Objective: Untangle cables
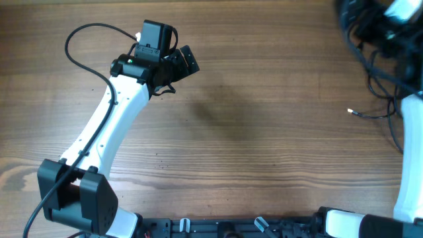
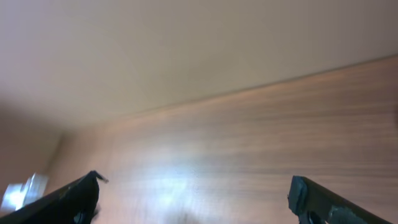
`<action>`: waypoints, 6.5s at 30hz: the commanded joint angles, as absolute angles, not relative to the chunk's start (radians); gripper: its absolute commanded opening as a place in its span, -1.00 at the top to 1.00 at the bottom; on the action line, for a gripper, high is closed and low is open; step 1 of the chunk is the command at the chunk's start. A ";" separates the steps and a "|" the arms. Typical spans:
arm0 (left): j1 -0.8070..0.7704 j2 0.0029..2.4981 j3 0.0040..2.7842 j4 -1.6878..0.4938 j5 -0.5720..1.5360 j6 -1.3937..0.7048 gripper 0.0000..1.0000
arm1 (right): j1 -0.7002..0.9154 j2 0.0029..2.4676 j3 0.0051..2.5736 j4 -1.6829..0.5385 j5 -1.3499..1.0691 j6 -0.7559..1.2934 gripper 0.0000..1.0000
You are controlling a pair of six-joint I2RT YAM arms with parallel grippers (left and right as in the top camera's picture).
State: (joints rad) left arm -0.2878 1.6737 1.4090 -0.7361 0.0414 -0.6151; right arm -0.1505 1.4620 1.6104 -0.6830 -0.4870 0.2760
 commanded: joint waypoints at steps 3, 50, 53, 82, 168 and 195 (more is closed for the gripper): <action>-0.290 1.676 1.406 -0.734 0.025 -0.614 -1.00 | 0.019 1.385 1.615 -0.879 -0.281 0.105 -0.99; -0.290 1.676 1.406 -0.734 0.025 -0.614 -1.00 | 0.043 0.197 0.202 0.131 -0.154 -0.052 -0.99; -0.290 1.676 1.406 -0.734 0.025 -0.614 -1.00 | 0.043 0.098 0.121 0.164 -0.154 -0.052 -0.99; -0.290 1.676 1.406 -0.734 0.025 -0.614 -1.00 | 0.044 0.031 0.005 0.012 -0.165 0.002 -0.99; -0.030 0.006 0.006 -0.076 0.029 -0.321 -1.00 | 0.044 0.031 0.005 0.012 -0.165 0.002 -1.00; -0.030 0.006 0.006 -0.076 0.029 -0.321 -1.00 | 0.044 0.031 0.005 0.012 -0.165 0.002 -0.99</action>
State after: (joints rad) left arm -0.0368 0.0135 0.0105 -0.0715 0.0345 -0.3344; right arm 0.0475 0.0345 0.0063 0.0074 -0.1570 -0.0120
